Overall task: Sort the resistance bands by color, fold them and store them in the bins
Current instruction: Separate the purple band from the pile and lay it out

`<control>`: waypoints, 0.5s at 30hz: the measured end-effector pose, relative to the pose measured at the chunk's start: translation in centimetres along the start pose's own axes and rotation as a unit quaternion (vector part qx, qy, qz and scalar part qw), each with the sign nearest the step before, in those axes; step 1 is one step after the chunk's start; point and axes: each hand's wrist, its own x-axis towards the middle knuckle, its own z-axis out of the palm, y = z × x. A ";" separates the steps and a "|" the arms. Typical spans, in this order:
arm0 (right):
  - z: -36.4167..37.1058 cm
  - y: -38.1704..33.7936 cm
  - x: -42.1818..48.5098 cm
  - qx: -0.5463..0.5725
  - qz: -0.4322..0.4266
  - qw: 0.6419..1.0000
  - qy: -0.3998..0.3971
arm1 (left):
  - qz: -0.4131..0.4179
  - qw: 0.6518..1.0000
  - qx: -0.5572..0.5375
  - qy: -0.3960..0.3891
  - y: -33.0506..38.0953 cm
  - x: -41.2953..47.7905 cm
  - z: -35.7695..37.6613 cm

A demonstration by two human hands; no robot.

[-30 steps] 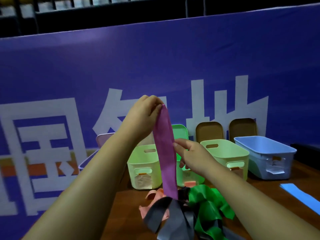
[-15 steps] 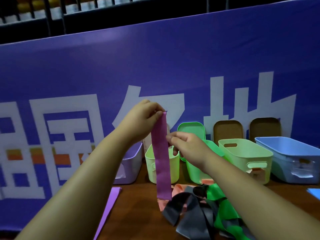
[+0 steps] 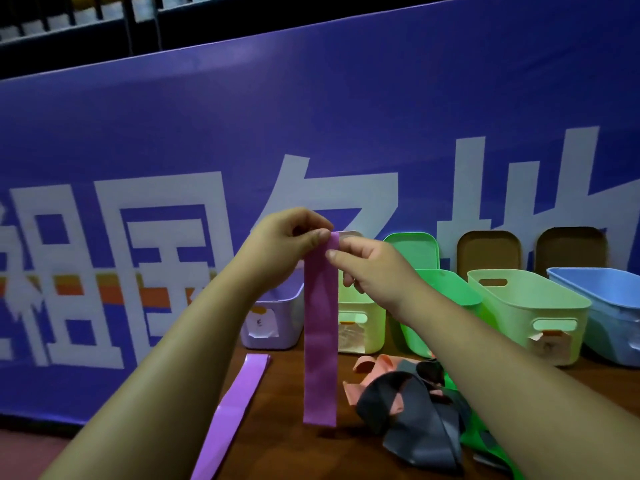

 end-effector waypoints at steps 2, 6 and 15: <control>1.1 0.3 0.3 0.018 0.006 1.000 0.006 | -0.023 0.999 -0.026 0.023 -0.8 -0.7 -0.3; 3.1 0.8 0.6 0.051 0.008 0.999 0.009 | -0.098 0.985 -0.137 0.034 -3.5 -3.2 -0.2; 7.3 1.9 1.7 0.058 0.028 0.997 0.029 | -0.227 0.952 -0.162 -0.129 -10.0 -12.0 1.3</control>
